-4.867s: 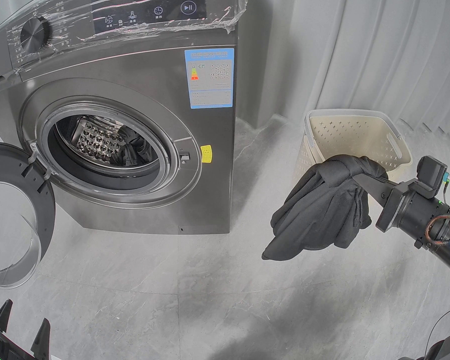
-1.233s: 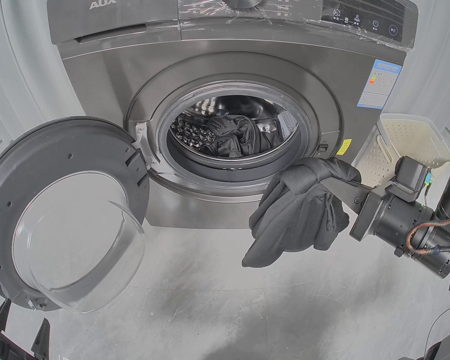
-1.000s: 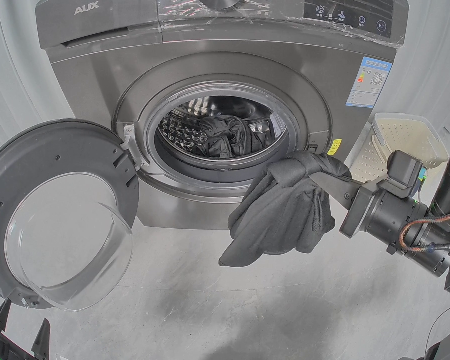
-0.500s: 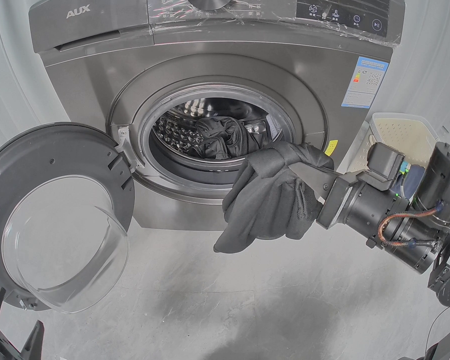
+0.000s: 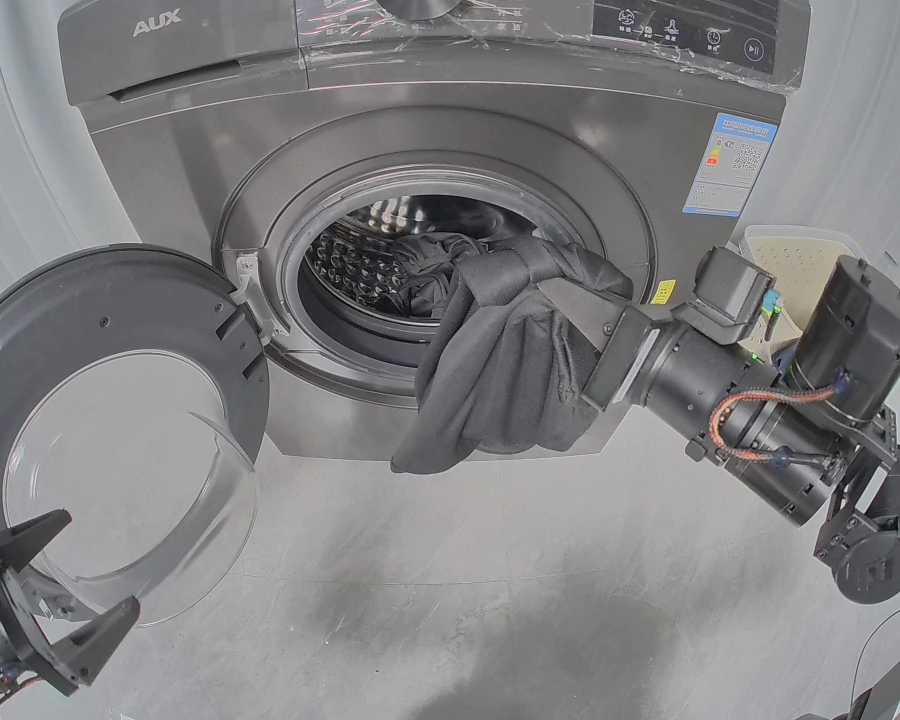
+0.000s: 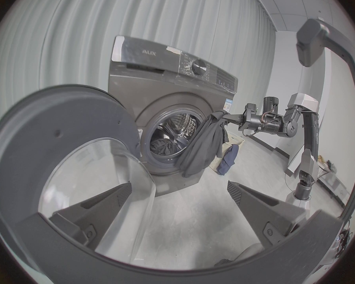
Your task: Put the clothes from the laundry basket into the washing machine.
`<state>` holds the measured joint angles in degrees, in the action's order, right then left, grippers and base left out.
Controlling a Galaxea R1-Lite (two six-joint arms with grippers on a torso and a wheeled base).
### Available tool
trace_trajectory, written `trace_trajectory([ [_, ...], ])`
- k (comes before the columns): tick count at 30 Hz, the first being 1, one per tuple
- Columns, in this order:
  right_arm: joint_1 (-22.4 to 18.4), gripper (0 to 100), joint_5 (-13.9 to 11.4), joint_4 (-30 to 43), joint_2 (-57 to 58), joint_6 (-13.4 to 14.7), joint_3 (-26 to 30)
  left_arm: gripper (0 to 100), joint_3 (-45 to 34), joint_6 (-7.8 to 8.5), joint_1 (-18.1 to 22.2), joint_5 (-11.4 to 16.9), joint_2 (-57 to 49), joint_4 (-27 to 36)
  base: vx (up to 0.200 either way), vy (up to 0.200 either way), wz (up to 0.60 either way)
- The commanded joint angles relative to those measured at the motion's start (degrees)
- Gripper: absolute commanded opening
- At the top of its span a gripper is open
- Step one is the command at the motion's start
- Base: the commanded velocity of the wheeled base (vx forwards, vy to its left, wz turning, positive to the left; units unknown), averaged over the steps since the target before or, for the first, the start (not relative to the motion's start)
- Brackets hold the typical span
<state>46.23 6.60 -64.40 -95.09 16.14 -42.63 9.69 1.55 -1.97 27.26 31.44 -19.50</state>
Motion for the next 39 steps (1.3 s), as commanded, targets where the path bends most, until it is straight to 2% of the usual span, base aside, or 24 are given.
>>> trace_trajectory([
  [1,0.88,0,0.00,-1.52,-2.65,-0.06,-3.25,100,0.86,0.30,-7.17,2.19,25.25,-13.28,0.000,0.000,0.00],
  [2,0.88,0,0.00,-1.43,-2.65,-0.06,-3.25,100,0.94,0.12,-7.52,2.19,25.87,-13.54,0.000,0.000,0.00],
  [3,0.97,0,0.08,-1.52,-2.56,-0.06,-3.16,100,1.65,-0.76,-10.42,2.19,29.64,-15.12,0.000,0.000,0.00],
  [4,0.97,0,0.08,-1.43,-2.56,0.03,-3.16,100,1.65,-0.93,-10.68,2.27,30.00,-15.30,0.000,0.000,0.00],
  [5,0.97,0,0.08,-1.43,-2.47,-0.06,-2.98,100,2.61,-2.52,-13.41,2.19,33.78,-17.58,0.000,0.000,0.00],
  [6,0.97,0,0.17,-1.52,-2.47,-0.06,-2.98,100,2.96,-3.13,-14.81,2.19,35.97,-19.25,0.000,0.000,0.00],
  [8,0.97,0,0.17,-1.52,-2.38,0.03,-2.98,100,3.14,-3.57,-16.57,2.01,39.58,-22.51,0.000,0.000,0.00],
  [12,0.97,0,0.17,-1.52,-2.21,0.12,-2.55,100,3.93,-3.57,-18.50,0.34,47.93,-28.83,0.000,0.000,0.00],
  [17,0.97,0,0.17,-1.43,-1.15,0.12,-1.84,100,5.07,-3.39,-19.47,0.52,54.69,-33.67,0.000,0.000,0.00],
  [25,1.85,0,0.26,-1.52,-1.07,0.12,-1.49,100,10.61,-3.83,-22.46,0.25,61.81,-35.69,0.000,0.000,0.00],
  [34,2.38,0,0.26,-1.52,-1.07,0.12,-1.14,100,15.80,-3.83,-22.63,0.60,68.14,-35.95,0.000,0.000,0.00],
  [39,2.73,0,0.26,-1.60,-0.98,0.21,-1.05,100,18.17,-4.01,-22.55,0.16,72.18,-39.21,0.000,0.000,0.00],
])
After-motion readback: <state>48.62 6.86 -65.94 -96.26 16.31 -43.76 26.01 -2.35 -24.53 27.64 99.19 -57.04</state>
